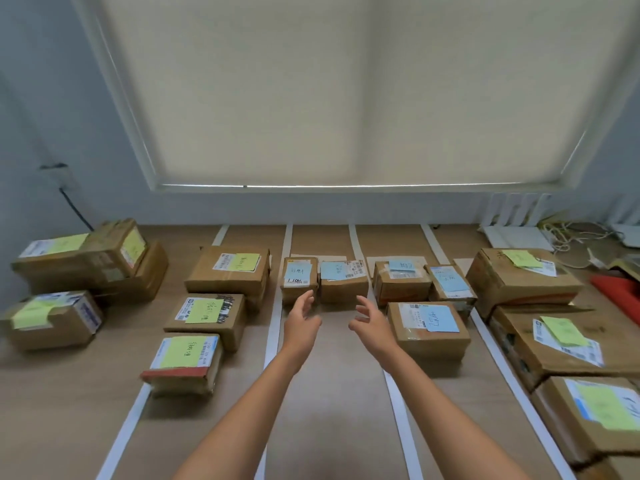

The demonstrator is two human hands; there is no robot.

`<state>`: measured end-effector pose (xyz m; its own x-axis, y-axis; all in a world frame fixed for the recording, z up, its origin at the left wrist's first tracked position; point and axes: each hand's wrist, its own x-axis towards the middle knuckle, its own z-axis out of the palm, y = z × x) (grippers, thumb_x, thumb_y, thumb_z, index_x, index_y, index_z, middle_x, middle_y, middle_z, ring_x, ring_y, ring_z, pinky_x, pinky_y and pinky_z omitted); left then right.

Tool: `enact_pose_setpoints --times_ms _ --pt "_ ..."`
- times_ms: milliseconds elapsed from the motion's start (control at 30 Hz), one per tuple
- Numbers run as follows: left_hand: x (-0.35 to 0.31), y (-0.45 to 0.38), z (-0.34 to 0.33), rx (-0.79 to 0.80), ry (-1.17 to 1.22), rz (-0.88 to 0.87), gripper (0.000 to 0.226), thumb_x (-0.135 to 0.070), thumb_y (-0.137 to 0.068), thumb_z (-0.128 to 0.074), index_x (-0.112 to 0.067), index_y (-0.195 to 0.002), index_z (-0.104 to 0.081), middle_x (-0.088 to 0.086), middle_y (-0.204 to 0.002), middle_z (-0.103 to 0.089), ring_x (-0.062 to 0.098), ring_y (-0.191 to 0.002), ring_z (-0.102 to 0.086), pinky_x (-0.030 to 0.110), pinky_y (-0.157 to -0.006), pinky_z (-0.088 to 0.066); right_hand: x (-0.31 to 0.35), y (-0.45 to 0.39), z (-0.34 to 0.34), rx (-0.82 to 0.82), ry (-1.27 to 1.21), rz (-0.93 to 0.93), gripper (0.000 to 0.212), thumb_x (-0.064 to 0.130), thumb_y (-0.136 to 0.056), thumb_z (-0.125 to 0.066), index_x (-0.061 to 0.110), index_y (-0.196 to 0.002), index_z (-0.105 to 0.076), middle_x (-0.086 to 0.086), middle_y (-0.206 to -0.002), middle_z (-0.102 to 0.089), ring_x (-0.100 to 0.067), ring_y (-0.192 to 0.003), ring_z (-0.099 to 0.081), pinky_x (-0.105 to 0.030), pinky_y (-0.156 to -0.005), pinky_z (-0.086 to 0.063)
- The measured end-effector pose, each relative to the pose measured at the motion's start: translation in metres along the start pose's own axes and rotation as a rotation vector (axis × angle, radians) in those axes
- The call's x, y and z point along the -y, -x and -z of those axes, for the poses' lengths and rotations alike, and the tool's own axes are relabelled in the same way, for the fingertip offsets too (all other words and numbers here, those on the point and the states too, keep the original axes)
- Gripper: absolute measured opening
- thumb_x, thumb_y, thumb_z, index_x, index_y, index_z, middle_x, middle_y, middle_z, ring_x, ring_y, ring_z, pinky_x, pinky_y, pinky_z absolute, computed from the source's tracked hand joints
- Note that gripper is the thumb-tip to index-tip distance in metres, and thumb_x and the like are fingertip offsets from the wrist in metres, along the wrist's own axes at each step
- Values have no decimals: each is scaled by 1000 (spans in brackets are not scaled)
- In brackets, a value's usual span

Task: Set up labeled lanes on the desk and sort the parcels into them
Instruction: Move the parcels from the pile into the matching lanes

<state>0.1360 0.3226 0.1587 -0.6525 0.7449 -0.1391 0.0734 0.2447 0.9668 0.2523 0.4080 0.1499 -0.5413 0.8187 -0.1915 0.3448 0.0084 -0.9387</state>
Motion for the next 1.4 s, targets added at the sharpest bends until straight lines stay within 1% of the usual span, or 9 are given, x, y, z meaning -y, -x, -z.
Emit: enact_pose_setpoints --times_ms 333,567,633,733,867,1033,1133,1233,1400 --pt "-18 47 98 19 15 -151 56 1 -89 -51 -20 -139 -39 4 -139 -48 18 -131 -41 29 -101 -40 63 59 -83 -63 -42 102 59 6 -88 -54 22 -141 -35 -6 -140 -45 -17 -122 -46 -22 -84 -42" --pt "9 55 212 90 3 -195 59 6 -85 -49 -21 -136 -42 2 -135 -49 16 -127 -43 8 -79 -41 95 93 -211 -133 -93 112 59 -1 -86 -53 16 -141 -37 -10 -139 -45 -23 -125 -45 -37 -102 -45" --pt "21 57 249 111 16 -169 59 5 -85 -50 -22 -136 -43 3 -135 -49 19 -128 -44 13 -82 -45 103 103 -248 -154 -93 99 59 -1 -85 -54 15 -140 -38 -10 -137 -46 -23 -123 -47 -33 -96 -48" --pt "38 62 300 130 25 -140 59 2 -85 -55 -24 -137 -41 3 -137 -47 16 -125 -44 12 -77 -45 113 117 -300 -134 -77 92 58 3 -86 -57 16 -139 -38 -5 -131 -49 -15 -109 -51 -13 -68 -48" --pt "52 62 361 125 45 -120 59 2 -86 -53 -23 -138 -39 6 -139 -45 17 -126 -43 15 -80 -46 126 127 -349 -117 -69 73 61 -2 -86 -52 16 -141 -35 -12 -136 -46 -22 -115 -51 -30 -88 -50" --pt "58 61 406 97 60 -128 60 0 -87 -56 -20 -140 -36 5 -138 -46 12 -118 -44 0 -55 -45 139 129 -385 -105 -2 75 60 2 -86 -53 20 -141 -35 -11 -138 -43 -24 -121 -47 -32 -92 -46" --pt "60 62 422 80 54 -139 59 0 -87 -55 -21 -140 -37 5 -138 -46 17 -126 -43 2 -62 -46 144 125 -401 -97 -1 73 60 2 -85 -54 19 -140 -36 -12 -138 -43 -24 -123 -46 -34 -97 -44" --pt "62 63 435 59 40 -128 61 -1 -86 -55 -20 -141 -36 7 -141 -43 23 -132 -38 23 -90 -43 150 121 -415 -71 0 90 60 0 -84 -54 17 -139 -37 -13 -139 -43 -24 -126 -43 -32 -95 -43" --pt "65 60 458 10 5 -114 62 2 -87 -52 -21 -141 -35 7 -143 -41 23 -133 -38 35 -103 -40 159 112 -436 -15 -6 109 57 3 -84 -58 16 -137 -40 -11 -136 -46 -23 -120 -47 -30 -90 -47"
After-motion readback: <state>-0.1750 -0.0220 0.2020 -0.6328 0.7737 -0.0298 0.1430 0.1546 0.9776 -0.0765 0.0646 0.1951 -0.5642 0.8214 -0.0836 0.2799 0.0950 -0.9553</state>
